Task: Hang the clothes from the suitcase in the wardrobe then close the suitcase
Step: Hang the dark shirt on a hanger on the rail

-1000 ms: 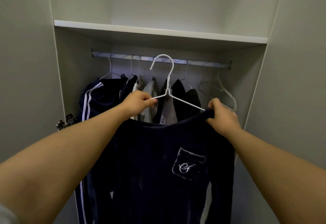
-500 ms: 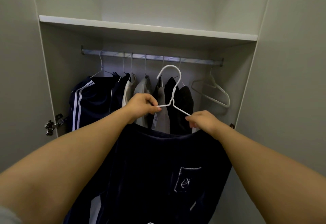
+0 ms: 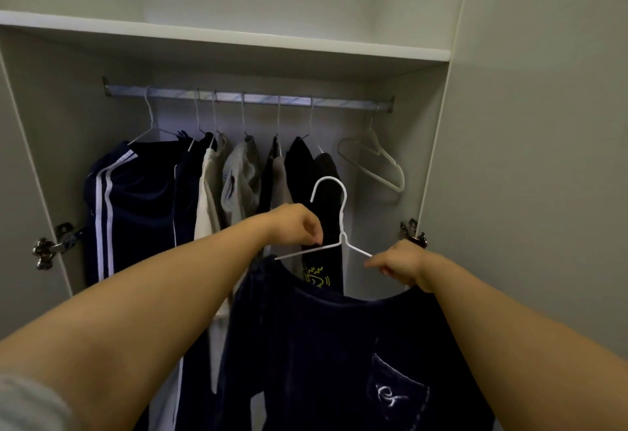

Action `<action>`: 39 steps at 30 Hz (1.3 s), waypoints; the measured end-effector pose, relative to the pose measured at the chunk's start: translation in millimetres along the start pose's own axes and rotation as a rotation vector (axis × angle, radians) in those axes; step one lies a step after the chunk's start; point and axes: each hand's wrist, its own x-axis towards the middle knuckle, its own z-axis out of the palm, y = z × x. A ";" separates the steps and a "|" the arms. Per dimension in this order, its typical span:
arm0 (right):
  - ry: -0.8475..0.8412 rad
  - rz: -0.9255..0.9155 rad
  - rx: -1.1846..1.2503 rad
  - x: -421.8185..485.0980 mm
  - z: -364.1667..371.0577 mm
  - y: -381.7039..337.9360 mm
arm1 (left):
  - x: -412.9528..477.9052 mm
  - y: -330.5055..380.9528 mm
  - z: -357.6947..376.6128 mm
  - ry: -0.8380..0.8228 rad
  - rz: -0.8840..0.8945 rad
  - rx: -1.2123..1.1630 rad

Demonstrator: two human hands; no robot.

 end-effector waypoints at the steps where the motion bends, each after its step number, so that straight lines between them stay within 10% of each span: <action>1: 0.012 0.023 0.004 -1.8 -4.6 6.4 | 3.7 5.6 4.1 -0.020 0.013 0.013; 24: 0.250 0.246 0.508 23.6 -42.7 66.7 | 67.9 52.6 53.1 0.163 -0.106 -0.045; 39: 0.216 0.358 0.423 59.8 -20.5 97.5 | 105.6 38.1 76.1 0.133 -0.152 -0.015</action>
